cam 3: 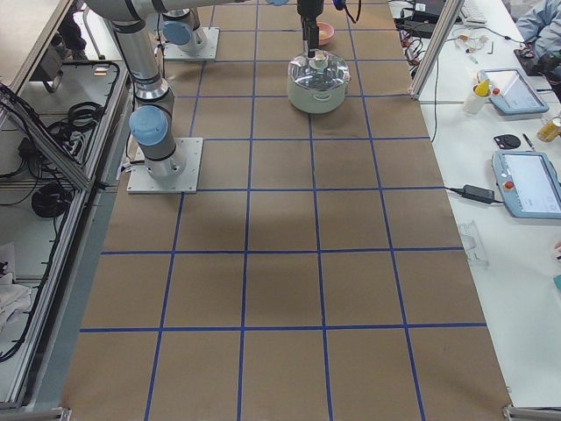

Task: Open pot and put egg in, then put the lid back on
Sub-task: 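Reach the right gripper to the lid knob while the left moves toward the bowl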

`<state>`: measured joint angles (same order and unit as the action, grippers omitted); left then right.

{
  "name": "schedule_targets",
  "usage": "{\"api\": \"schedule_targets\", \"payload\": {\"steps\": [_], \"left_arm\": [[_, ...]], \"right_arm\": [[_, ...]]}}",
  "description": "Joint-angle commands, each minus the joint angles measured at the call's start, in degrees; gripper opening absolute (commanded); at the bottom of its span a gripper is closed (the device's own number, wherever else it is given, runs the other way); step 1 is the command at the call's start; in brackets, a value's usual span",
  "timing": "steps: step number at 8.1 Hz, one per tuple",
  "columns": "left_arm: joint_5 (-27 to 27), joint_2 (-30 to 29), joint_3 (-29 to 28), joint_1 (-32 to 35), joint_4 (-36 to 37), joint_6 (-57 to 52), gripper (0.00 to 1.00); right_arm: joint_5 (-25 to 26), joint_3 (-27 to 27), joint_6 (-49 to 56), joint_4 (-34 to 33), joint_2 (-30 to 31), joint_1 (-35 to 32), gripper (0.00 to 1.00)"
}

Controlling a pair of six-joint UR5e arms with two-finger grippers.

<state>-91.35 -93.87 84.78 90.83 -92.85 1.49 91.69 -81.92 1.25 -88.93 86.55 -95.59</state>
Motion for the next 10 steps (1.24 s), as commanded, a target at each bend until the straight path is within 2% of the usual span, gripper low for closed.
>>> {"api": "schedule_targets", "payload": {"steps": [1,3,5,7,9,10], "left_arm": [[-0.14,0.0,0.21,-0.12,-0.14,0.0,1.0],[-0.06,-0.43,-0.31,-0.64,0.03,-0.09,1.0],[0.38,-1.23,-0.49,-3.71,0.03,0.09,1.0],[0.39,-1.31,-0.58,-8.97,0.99,1.92,1.0],[0.13,-2.19,0.21,-11.98,4.14,12.06,1.0],[-0.4,-2.89,0.3,-12.25,6.08,21.87,1.0]], "right_arm": [[0.33,-0.69,0.51,-1.59,0.11,0.14,1.0],[-0.63,-2.19,0.33,-1.86,0.37,0.06,1.0],[-0.9,-1.85,-0.2,-8.33,-1.29,-0.82,1.0],[-2.31,-0.35,-9.63,-13.78,-6.37,-6.06,1.0],[-1.78,0.35,-20.27,-19.16,-12.69,-11.26,1.0],[-1.69,0.53,-24.94,-22.31,-15.6,-13.46,1.0]]}}
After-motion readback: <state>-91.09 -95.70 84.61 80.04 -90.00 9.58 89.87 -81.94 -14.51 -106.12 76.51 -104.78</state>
